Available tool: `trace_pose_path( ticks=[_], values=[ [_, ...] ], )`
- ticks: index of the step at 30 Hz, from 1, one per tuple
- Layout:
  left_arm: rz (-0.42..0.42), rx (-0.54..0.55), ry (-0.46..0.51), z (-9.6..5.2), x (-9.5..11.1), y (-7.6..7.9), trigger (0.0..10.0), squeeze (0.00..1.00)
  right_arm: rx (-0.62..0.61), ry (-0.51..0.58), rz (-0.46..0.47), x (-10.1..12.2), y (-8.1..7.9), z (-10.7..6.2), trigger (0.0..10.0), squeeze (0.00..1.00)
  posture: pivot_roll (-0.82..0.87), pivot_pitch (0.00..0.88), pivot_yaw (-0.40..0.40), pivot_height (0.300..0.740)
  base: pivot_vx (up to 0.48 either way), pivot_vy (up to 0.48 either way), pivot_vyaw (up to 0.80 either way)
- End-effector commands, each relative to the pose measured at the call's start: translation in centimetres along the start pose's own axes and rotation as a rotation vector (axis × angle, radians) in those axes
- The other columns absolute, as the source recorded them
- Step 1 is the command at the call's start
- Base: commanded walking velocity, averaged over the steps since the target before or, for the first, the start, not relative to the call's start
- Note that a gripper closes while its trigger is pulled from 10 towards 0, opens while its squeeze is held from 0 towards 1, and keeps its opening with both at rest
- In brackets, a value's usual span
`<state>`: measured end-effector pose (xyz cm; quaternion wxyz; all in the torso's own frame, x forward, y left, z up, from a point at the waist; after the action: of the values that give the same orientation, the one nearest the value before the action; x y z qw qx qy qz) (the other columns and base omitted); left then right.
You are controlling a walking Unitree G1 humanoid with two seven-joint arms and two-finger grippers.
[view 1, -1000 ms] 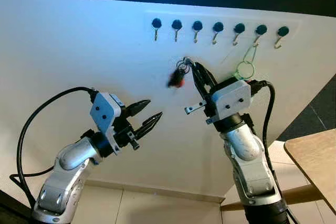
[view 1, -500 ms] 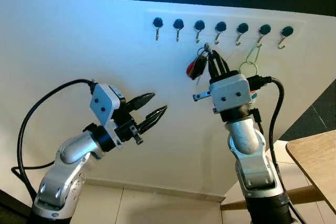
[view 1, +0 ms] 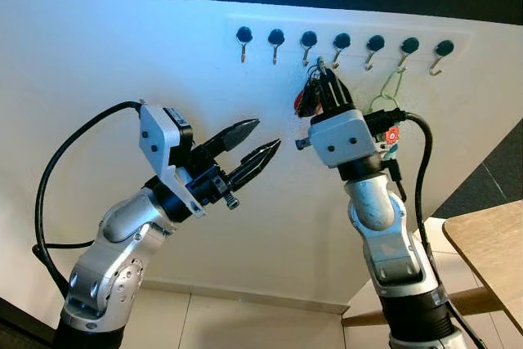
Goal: Hang keys on a hook
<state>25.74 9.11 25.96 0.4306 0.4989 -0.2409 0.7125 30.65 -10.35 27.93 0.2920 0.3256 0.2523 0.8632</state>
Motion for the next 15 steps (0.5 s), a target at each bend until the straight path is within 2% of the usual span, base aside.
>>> trace_pose_path(
  ticks=[1,10,15],
  values=[
    [-0.014,-0.031,0.012,0.43,0.28,0.58,10.0,0.00,-0.006,0.000,-0.018,-0.03,-0.07,0.25,10.0,0.00,0.02,0.086,-0.042,0.740,0.000,0.000,0.00],
    [-0.020,-0.036,0.005,0.57,0.30,0.66,10.0,0.00,-0.017,-0.022,-0.017,-0.32,-0.09,0.40,10.0,0.00,0.02,0.087,-0.041,0.740,0.000,0.000,0.00],
    [-0.025,-0.041,0.002,0.58,0.27,0.78,10.0,0.00,0.006,0.020,-0.036,0.34,-0.41,0.46,10.0,0.00,0.02,0.088,-0.042,0.740,0.000,0.000,0.00]
  ],
)
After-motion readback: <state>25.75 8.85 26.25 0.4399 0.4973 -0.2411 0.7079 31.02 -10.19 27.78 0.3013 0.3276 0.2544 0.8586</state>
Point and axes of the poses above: a point about 5 cm out from each wrist's last joint towards the gripper, its own z axis pointing out of the wrist towards the gripper, its own x axis along the axis of the wrist's last joint, y = z × x, the point moved 2 cm from there along z, pointing out of the wrist towards the gripper, and after that the axes turned 13 degrees about -z, right-handed, at the moved point
